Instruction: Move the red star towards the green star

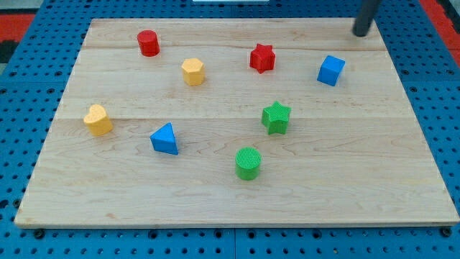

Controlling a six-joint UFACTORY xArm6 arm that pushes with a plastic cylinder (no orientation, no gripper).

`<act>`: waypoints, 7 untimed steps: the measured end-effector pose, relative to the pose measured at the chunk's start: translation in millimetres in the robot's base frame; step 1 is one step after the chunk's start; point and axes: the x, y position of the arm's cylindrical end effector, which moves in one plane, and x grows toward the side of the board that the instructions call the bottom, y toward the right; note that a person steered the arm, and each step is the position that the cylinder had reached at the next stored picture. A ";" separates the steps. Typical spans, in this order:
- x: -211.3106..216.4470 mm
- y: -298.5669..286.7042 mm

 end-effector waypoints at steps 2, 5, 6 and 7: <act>4.0 -39.1; 48.7 -165.4; 63.8 -164.5; 63.8 -161.7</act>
